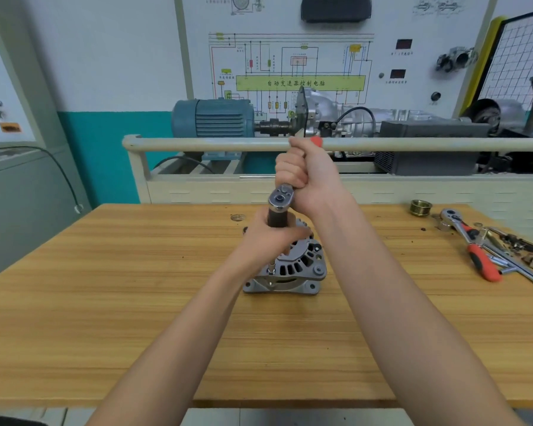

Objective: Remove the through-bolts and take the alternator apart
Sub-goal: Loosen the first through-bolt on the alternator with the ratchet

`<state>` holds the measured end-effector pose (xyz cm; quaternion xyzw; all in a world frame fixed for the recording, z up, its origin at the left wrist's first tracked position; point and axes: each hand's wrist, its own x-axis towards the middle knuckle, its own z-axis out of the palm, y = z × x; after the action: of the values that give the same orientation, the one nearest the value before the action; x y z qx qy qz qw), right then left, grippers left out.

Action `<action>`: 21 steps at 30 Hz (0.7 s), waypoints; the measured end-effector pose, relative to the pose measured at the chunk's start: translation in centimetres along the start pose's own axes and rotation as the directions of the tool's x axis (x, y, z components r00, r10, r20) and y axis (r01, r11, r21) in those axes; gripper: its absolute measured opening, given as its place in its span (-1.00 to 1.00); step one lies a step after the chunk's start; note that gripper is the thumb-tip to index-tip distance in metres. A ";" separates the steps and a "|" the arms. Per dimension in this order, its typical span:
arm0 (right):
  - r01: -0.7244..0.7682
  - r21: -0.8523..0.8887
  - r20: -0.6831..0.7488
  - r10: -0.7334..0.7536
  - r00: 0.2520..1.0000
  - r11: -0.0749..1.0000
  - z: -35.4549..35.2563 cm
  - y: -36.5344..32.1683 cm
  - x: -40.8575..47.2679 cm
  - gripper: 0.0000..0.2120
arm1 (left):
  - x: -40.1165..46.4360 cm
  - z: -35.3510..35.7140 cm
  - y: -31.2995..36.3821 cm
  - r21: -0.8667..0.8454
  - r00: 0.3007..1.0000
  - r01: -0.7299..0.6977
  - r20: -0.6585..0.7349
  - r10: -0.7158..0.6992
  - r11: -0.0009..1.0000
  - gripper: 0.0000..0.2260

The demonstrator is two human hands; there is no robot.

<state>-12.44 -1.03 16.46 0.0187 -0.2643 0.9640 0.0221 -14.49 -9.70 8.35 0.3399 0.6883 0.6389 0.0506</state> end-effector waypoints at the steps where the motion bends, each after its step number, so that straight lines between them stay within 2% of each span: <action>1: -0.094 -0.049 0.045 0.097 0.994 0.994 0.0 -0.3 0.0 -0.52 | 0.0 -0.6 0.2 0.039 0.989 -0.013 0.150 0.007 0.999 -0.64; 3: -0.228 -0.134 0.110 0.243 0.964 0.964 0.1 -0.5 0.1 -0.55 | 0.0 -1.3 0.8 0.085 0.933 -0.001 0.359 -0.030 0.996 -0.68; 5: -0.273 -0.162 0.129 0.295 0.947 0.948 0.2 -0.2 0.2 -0.55 | -0.1 -1.2 0.8 0.130 0.928 0.005 0.369 -0.053 0.991 -0.67; 6: -0.257 -0.133 0.124 0.273 0.954 0.957 0.2 0.0 0.2 -0.53 | -0.2 -0.9 0.7 0.133 0.950 0.005 0.310 -0.046 0.991 -0.68; 8: -0.140 0.000 0.068 0.139 0.988 0.990 0.1 0.2 0.4 -0.51 | -0.1 -0.1 0.2 0.091 0.997 0.030 0.071 -0.036 0.995 -0.69; 10: 0.046 0.091 -0.022 -0.044 0.999 0.995 -0.1 0.4 0.6 -0.55 | 0.2 0.9 0.0 -0.019 0.974 0.065 -0.217 -0.068 0.998 -0.72; 11: 0.096 0.104 -0.046 -0.091 0.995 0.990 -0.2 0.4 0.6 -0.57 | 0.3 1.2 0.0 -0.083 0.949 0.064 -0.302 -0.086 0.994 -0.72; 12: 0.092 0.109 -0.041 -0.088 0.995 0.990 -0.3 0.3 0.5 -0.57 | 0.4 1.4 -0.1 -0.111 0.941 0.051 -0.328 -0.085 0.992 -0.72; 13: 0.036 0.099 -0.005 -0.035 0.999 0.994 -0.4 0.0 0.4 -0.57 | 0.3 1.5 -0.3 -0.090 0.952 0.041 -0.298 -0.066 0.995 -0.71; 15: -0.148 0.021 0.106 0.145 0.984 0.989 -0.6 -0.7 0.0 -0.57 | 0.0 1.2 -0.5 -0.004 0.997 0.017 -0.072 -0.018 1.000 -0.69; 17: -0.266 -0.085 0.158 0.276 0.948 0.960 -0.6 -1.3 -0.2 -0.57 | -0.2 0.5 -0.1 0.044 0.982 0.005 0.188 -0.013 0.999 -0.69; 18: -0.285 -0.121 0.157 0.301 0.940 0.951 -0.6 -1.3 -0.2 -0.57 | -0.2 0.1 0.1 0.072 0.965 0.009 0.260 -0.028 0.997 -0.70; 20: -0.257 -0.110 0.122 0.270 0.955 0.960 -0.5 -1.1 -0.2 -0.52 | 0.0 -0.2 0.2 0.121 0.964 0.008 0.264 -0.040 0.993 -0.69; 21: -0.207 -0.056 0.094 0.211 0.973 0.977 -0.5 -0.9 -0.1 -0.49 | 0.1 0.1 0.2 0.104 0.979 0.011 0.202 -0.032 0.994 -0.67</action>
<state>-12.26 0.03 16.51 0.0384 -0.2876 0.9525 -0.0922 -14.47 -9.60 8.56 0.3981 0.7151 0.5639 0.1103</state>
